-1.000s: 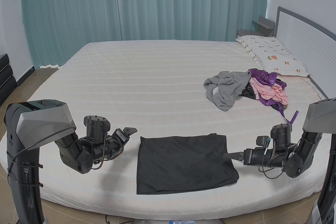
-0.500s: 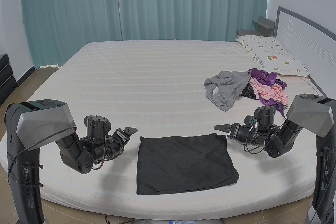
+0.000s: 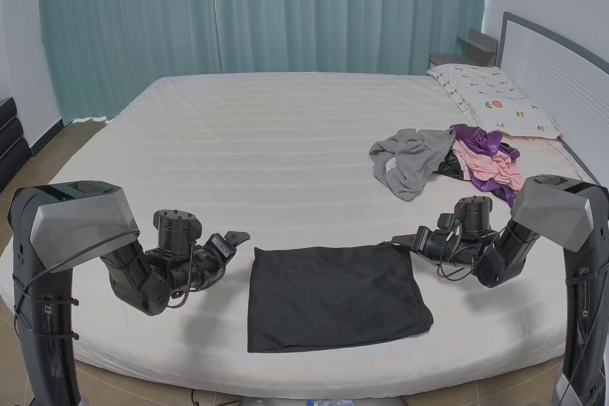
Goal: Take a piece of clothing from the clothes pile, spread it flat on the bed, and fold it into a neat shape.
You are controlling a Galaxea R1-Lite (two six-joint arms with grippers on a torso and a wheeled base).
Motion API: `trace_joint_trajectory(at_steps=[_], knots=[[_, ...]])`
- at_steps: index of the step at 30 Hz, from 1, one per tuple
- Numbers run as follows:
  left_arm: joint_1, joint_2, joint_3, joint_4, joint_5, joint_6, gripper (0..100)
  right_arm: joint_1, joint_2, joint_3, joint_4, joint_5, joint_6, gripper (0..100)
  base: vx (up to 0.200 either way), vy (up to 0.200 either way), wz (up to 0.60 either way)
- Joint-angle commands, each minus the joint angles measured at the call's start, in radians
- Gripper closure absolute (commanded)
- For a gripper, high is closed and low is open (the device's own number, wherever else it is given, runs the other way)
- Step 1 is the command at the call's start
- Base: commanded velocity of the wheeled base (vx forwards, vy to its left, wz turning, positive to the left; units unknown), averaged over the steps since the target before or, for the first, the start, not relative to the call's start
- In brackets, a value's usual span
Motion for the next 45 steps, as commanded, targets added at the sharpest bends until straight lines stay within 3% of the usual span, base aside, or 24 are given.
trace_joint_trajectory(at_steps=[1,11,25,45], knots=[[0.0,0.002,0.0,-0.001,0.0,0.0,0,0.001,0.004,-0.002,-0.003,0.0,0.001,100,0.0,0.0,0.0],[-0.001,0.01,-0.029,0.001,-0.001,0.009,0,-0.016,-0.002,-0.009,-0.004,-0.032,0.002,100,0.0,0.0,0.0],[-0.069,0.077,-0.121,0.004,0.031,0.064,0,-0.036,-0.006,-0.018,-0.009,-0.063,0.002,100,0.0,0.0,0.0],[-0.11,0.136,-0.201,0.015,0.053,0.129,0,-0.035,0.003,-0.016,-0.003,-0.063,0.002,100,0.0,0.0,0.0]])
